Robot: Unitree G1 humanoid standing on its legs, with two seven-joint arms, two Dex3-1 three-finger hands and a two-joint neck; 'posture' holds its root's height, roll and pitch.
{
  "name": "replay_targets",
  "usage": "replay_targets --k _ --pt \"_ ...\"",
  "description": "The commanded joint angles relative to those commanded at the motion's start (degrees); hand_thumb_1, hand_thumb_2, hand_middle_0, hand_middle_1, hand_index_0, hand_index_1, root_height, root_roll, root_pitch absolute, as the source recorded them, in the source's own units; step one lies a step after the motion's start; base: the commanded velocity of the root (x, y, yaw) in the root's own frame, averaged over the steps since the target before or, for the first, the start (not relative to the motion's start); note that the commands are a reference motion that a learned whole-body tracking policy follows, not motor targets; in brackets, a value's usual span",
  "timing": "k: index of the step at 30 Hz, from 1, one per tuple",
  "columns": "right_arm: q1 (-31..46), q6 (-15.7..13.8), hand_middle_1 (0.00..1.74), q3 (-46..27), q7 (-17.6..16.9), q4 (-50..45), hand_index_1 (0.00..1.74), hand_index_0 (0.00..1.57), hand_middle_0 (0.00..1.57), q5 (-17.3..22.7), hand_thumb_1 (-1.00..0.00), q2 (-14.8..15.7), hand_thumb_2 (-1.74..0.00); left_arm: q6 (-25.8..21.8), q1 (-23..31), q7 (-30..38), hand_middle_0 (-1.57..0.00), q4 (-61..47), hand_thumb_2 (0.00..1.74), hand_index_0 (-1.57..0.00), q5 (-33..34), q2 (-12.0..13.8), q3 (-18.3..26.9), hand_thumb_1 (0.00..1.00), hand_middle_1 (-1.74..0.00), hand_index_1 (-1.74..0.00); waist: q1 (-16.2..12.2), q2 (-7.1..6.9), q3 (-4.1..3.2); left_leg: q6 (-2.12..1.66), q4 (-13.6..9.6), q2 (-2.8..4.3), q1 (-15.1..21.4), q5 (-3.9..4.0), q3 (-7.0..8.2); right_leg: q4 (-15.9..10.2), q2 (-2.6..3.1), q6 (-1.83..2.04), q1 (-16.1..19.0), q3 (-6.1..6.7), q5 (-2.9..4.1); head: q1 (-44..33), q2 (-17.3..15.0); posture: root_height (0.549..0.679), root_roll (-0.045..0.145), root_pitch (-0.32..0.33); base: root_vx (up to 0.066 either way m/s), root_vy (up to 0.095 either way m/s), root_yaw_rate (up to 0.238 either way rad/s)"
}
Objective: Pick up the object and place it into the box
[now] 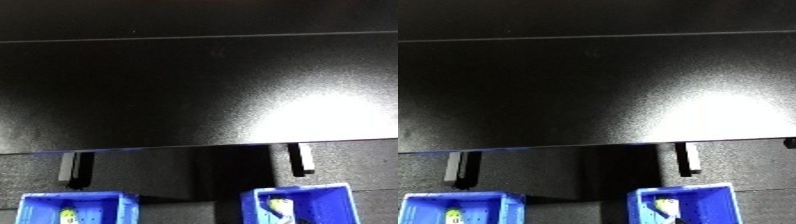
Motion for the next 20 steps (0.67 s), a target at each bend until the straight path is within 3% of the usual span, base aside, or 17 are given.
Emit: replay_targets --k 4,9,14,20 --pt "0.6 0.2 0.00 -0.5 0.2 1.0 0.00 0.00 0.00 -0.7 0.00 0.4 0.00 1.1 0.7 -0.4 0.00 1.3 0.00 0.00 0.9 -0.3 0.9 0.00 0.00 0.00 0.3 -0.44 -1.89 -0.29 -1.6 0.60 1.0 0.48 0.44 -2.0 -0.46 0.46 1.2 -0.37 0.91 -0.9 -0.9 0.676 0.015 -0.031 0.032 0.008 -0.044" --pt "1.3 0.9 0.00 -1.2 1.0 2.0 0.00 0.00 0.00 -1.9 0.00 0.8 0.00 2.1 1.1 -0.7 0.00 2.5 0.00 0.00 1.0 -0.5 1.7 0.00 0.00 0.00 0.5 -0.92 -3.47 -0.56 -3.1 1.43 1.8 0.77 1.11 -3.8 -0.93 0.95 2.3 -0.76 1.59 -2.4 -1.5 0.674 0.012 -0.033 0.042 -0.009 -0.047" --pt "2.0 1.6 0.00 -1.6 1.4 3.1 0.00 0.00 0.00 -2.5 0.00 1.3 0.00 2.8 1.2 -0.4 0.00 3.5 0.00 0.00 1.3 -0.9 2.1 0.00 0.00 0.00 0.6 -1.04 -4.41 -1.26 -4.2 2.39 2.0 1.37 1.64 -5.0 -1.45 1.38 3.0 -1.65 2.11 -3.3 -1.2 0.673 0.011 -0.033 0.040 -0.023 0.005" --pt "2.3 1.7 0.00 -1.9 2.1 4.1 0.00 0.00 0.00 -3.6 0.00 1.5 0.00 2.9 1.5 -1.0 0.00 4.0 0.00 0.00 1.9 -1.0 2.6 0.00 0.00 0.00 0.6 -0.78 -4.97 -1.40 -4.2 2.79 2.1 1.27 1.85 -5.2 -1.82 1.33 3.4 -1.89 1.81 -5.1 -1.1 0.673 0.013 -0.034 0.030 -0.004 -0.007"
